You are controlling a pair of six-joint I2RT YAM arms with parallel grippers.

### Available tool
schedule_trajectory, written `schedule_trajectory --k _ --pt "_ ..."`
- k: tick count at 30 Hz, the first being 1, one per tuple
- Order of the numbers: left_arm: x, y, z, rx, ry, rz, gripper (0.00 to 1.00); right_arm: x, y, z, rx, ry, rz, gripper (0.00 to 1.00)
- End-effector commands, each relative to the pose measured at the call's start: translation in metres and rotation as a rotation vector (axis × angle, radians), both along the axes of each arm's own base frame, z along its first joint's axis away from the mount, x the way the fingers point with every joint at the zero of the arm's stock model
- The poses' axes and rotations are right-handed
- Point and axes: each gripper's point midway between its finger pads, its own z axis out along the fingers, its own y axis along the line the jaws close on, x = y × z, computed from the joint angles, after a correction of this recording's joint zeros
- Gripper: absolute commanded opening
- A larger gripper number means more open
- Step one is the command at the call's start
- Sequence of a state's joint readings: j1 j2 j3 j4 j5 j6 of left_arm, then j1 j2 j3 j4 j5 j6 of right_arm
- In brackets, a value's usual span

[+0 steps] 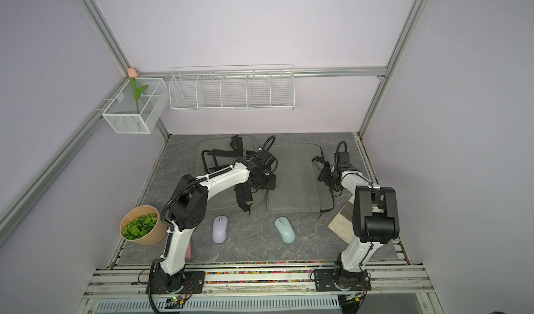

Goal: Put the mouse into the laptop bag
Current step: Adjust the zippered laptop bag at the center of the board.

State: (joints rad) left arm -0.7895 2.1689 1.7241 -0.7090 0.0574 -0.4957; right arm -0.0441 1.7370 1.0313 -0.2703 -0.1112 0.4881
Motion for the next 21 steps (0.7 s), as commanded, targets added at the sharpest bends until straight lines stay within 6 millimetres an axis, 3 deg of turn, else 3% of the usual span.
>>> schedule_trajectory --k 1,8,12,16,21 --pt "-0.001 0.015 -0.008 0.037 0.013 0.025 0.59 -0.006 0.006 -0.01 0.037 0.022 -0.002 0.7" --pt "0.005 0.098 -0.032 0.081 0.06 0.182 0.58 -0.007 0.014 -0.007 0.078 0.002 0.011 0.69" --pt "0.011 0.12 -0.029 0.095 0.05 0.23 0.58 -0.005 0.021 -0.005 0.09 -0.004 0.028 0.69" --pt "0.014 0.113 -0.019 0.051 0.039 0.224 0.58 -0.005 0.022 -0.007 0.086 -0.002 0.03 0.69" --pt "0.014 0.08 0.014 -0.03 0.005 0.177 0.58 -0.004 0.022 -0.005 0.084 -0.005 0.031 0.7"
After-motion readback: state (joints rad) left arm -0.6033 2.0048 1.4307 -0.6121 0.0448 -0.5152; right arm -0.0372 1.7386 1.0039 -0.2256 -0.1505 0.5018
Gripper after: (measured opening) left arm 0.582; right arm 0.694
